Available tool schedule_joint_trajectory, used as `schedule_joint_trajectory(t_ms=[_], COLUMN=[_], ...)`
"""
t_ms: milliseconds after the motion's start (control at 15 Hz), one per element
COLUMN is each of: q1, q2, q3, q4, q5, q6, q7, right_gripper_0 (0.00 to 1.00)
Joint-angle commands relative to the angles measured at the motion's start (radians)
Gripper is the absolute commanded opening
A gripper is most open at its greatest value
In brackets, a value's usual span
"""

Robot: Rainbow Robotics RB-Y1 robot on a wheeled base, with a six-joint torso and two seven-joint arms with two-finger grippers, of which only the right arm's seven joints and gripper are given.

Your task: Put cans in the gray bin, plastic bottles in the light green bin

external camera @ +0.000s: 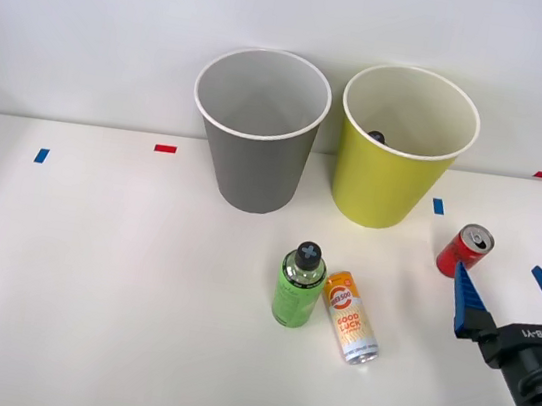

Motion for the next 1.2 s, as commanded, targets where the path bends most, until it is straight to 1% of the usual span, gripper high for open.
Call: schedule_joint_trajectory(t_ms=[67, 200, 267, 333, 467, 533, 600, 667, 867, 1200], q1=[0.024, 0.035, 0.037, 0.050, 0.081, 0.087, 0.089, 0.092, 0.093, 0.130], q2=[-0.052, -0.066, -0.062, -0.028, 0.066, 0.112, 0.141, 0.158, 0.173, 0.250], q3=[0.040, 0.060, 0.062, 0.060, 0.062, 0.060, 0.062, 0.063, 0.063, 0.074], q4=[0.001, 0.001, 0.001, 0.001, 0.001, 0.001, 0.001, 0.001, 0.001, 0.001], q5=[0.022, 0.043, 0.048, 0.048, 0.077, 0.152, 0.180, 0.191, 0.203, 0.246], q6=[-0.034, -0.048, -0.048, -0.047, -0.047, -0.047, -0.045, -0.034, -0.013, -0.011], q7=[0.034, 0.069, 0.121, 0.158, 0.176, 0.184, 0.184, 0.185, 0.178, 0.150], right_gripper_0=[1.00, 1.00, 1.00, 1.00, 1.00, 1.00, 1.00, 1.00, 1.00, 1.00])
